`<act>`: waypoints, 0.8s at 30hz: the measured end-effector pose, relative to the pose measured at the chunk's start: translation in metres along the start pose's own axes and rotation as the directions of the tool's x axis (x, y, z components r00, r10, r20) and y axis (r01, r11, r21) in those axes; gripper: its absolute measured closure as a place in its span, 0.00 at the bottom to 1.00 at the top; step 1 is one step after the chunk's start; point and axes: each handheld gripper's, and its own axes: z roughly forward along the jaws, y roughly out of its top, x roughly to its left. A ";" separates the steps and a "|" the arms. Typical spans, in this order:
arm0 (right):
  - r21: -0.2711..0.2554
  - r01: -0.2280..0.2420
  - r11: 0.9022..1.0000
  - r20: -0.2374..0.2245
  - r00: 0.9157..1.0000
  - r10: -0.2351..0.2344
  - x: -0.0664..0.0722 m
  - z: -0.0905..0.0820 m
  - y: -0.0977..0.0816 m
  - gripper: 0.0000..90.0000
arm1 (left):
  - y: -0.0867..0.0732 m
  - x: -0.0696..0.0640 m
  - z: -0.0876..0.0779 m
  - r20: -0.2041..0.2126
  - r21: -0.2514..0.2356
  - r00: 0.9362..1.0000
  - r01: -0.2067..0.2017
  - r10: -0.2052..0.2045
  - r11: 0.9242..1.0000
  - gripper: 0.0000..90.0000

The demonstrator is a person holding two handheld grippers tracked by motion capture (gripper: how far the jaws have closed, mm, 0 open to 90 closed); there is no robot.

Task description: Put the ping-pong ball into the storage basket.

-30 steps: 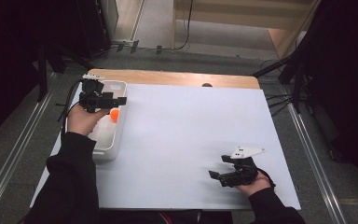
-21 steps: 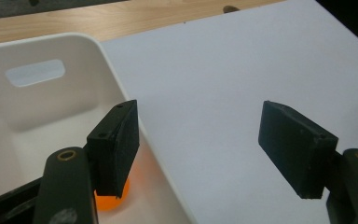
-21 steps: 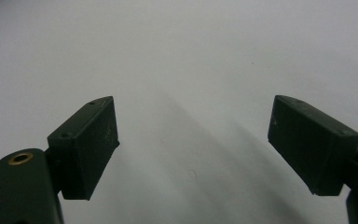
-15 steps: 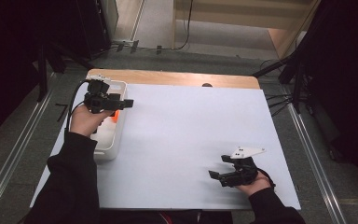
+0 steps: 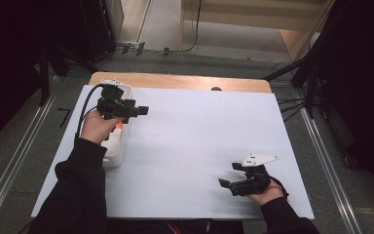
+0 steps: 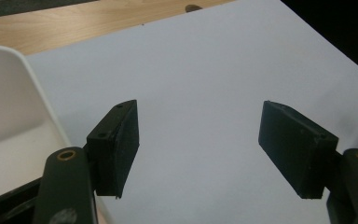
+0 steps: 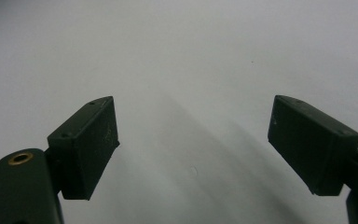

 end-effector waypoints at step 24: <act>0.001 0.002 1.000 0.002 1.000 -0.002 0.000 -0.001 -0.001 0.16 | 0.000 -0.038 0.024 0.115 0.013 0.991 -0.075 0.073 0.997 0.33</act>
